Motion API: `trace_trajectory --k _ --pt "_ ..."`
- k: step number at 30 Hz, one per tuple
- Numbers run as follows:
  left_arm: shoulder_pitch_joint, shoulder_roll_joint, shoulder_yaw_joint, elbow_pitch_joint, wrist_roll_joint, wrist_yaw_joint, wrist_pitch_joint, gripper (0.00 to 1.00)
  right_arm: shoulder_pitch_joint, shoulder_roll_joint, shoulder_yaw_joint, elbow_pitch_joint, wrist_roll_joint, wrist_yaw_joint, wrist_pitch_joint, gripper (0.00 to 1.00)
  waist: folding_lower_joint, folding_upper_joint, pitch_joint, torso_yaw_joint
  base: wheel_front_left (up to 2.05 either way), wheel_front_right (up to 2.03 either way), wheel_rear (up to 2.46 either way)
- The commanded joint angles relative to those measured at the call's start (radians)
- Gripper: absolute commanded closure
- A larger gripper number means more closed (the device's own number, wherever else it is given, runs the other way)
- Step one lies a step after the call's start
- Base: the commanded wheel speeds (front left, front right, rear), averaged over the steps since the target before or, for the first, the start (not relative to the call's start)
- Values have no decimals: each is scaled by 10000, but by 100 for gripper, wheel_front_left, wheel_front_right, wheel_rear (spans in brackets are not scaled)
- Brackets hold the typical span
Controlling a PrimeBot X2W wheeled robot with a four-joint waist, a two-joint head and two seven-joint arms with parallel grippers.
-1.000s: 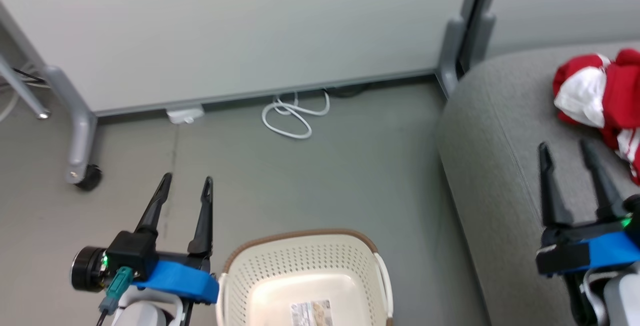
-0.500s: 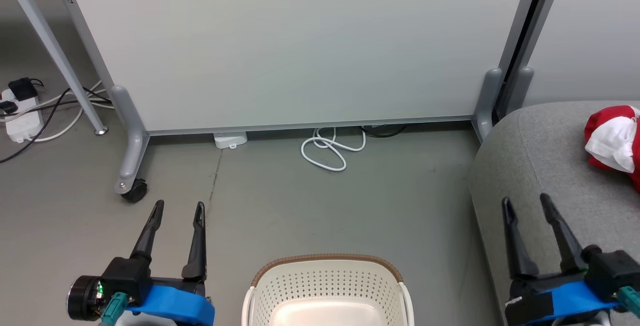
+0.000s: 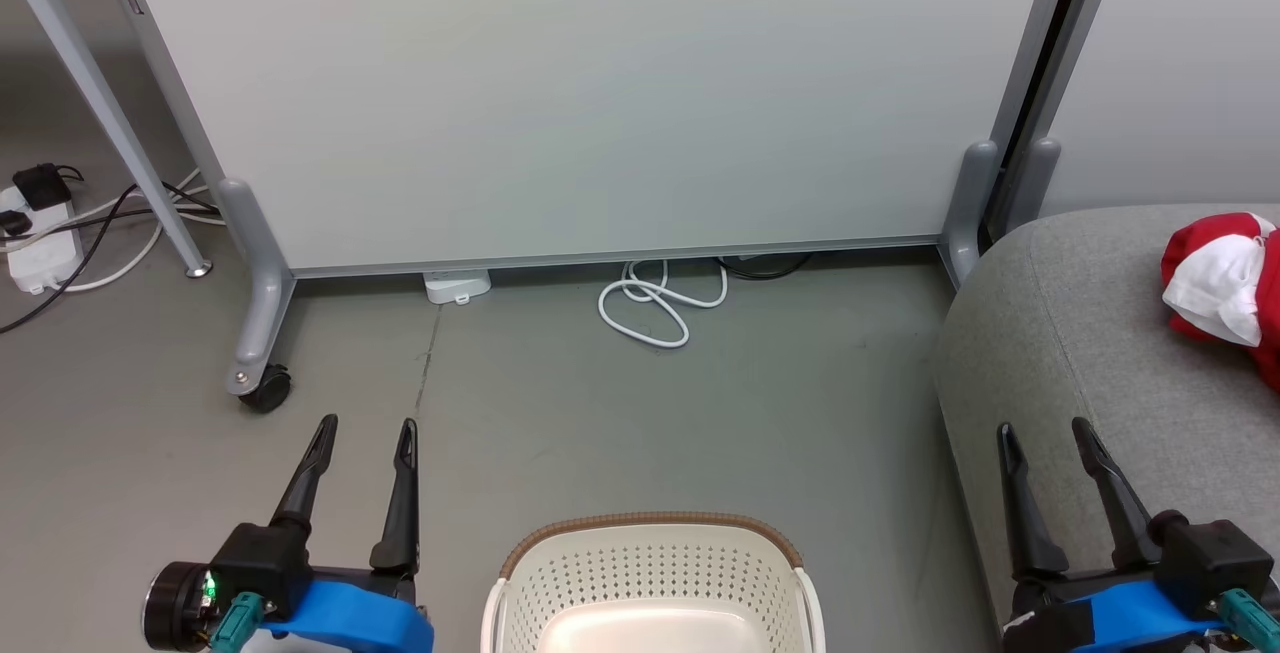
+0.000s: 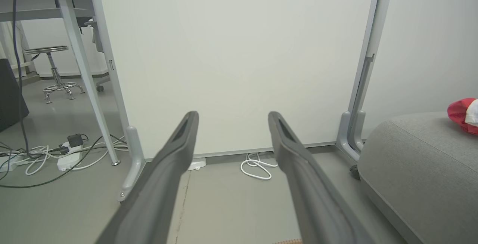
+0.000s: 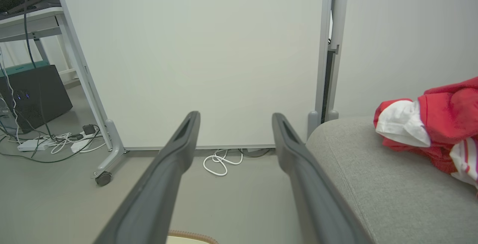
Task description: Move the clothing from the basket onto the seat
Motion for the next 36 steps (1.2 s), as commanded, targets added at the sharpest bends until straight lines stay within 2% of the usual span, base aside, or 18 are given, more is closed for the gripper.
trace_trajectory --k 1,2,5,21,36 --pt "24 1 38 29 98 -44 -30 0 -2 47 -46 26 -72 5 -34 0 0 -1 9 -4 0 0 0" --pt "2 -8 7 29 87 -33 2 100 0 21 -23 28 1 0 2 100 0 -1 9 -4 0 0 0" --pt "193 -81 -3 289 52 -33 58 100 62 44 -8 310 55 0 56 100 0 -1 9 -7 0 0 0" --pt "-39 -226 513 199 -2993 -94 861 100 -225 81 -184 378 3099 0 859 100 0 -1 70 -100 0 0 0" --pt "-191 -337 883 97 -5388 -145 1457 100 -429 109 -285 410 5492 1 1454 100 0 -1 128 -187 0 0 0"
